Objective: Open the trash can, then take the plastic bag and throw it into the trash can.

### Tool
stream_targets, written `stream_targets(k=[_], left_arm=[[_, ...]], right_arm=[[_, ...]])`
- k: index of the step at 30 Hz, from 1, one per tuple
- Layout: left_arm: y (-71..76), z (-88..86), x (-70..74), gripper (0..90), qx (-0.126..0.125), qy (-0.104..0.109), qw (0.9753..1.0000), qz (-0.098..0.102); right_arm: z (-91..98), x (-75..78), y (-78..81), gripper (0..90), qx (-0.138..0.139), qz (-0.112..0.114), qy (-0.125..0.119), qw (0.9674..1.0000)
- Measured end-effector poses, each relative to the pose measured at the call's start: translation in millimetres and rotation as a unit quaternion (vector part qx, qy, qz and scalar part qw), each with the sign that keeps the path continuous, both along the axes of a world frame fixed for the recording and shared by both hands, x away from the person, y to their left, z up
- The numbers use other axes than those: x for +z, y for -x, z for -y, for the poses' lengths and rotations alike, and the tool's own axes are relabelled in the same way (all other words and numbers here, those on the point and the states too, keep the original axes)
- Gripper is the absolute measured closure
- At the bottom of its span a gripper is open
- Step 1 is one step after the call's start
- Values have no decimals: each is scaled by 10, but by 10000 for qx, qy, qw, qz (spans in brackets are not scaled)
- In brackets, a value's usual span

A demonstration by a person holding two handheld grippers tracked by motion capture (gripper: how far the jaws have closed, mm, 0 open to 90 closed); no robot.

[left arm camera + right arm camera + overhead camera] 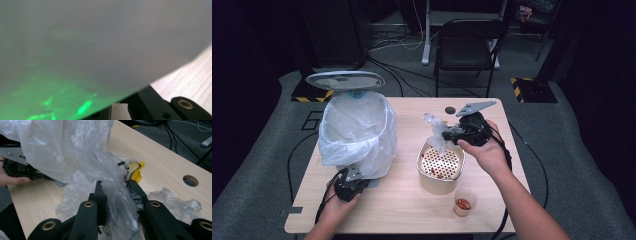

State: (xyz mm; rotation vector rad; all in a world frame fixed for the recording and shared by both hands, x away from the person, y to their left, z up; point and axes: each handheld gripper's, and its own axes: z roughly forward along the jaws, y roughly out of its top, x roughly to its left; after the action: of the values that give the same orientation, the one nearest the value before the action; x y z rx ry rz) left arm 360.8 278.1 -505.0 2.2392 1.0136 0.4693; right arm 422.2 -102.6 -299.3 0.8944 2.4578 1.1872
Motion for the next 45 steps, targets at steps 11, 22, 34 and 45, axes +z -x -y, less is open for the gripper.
stream_targets(k=[11, 22, 34, 45], left_arm=[[23, 25, -9, 900, 124, 91, 9999, -2], [2, 5, 10, 900, 29, -53, 10000, -25], [-7, 5, 12, 900, 44, -11, 10000, -79], [-12, -16, 27, 900, -43, -218, 9997, -90]], right_arm=[[-428, 91, -95, 731, 399, 10, -114, 9991], [-642, 136, -203, 731, 620, 64, -204, 9978], [-897, 242, -204, 730, 841, 102, -226, 9962], [-1093, 293, -243, 728, 1019, 154, -299, 9942]])
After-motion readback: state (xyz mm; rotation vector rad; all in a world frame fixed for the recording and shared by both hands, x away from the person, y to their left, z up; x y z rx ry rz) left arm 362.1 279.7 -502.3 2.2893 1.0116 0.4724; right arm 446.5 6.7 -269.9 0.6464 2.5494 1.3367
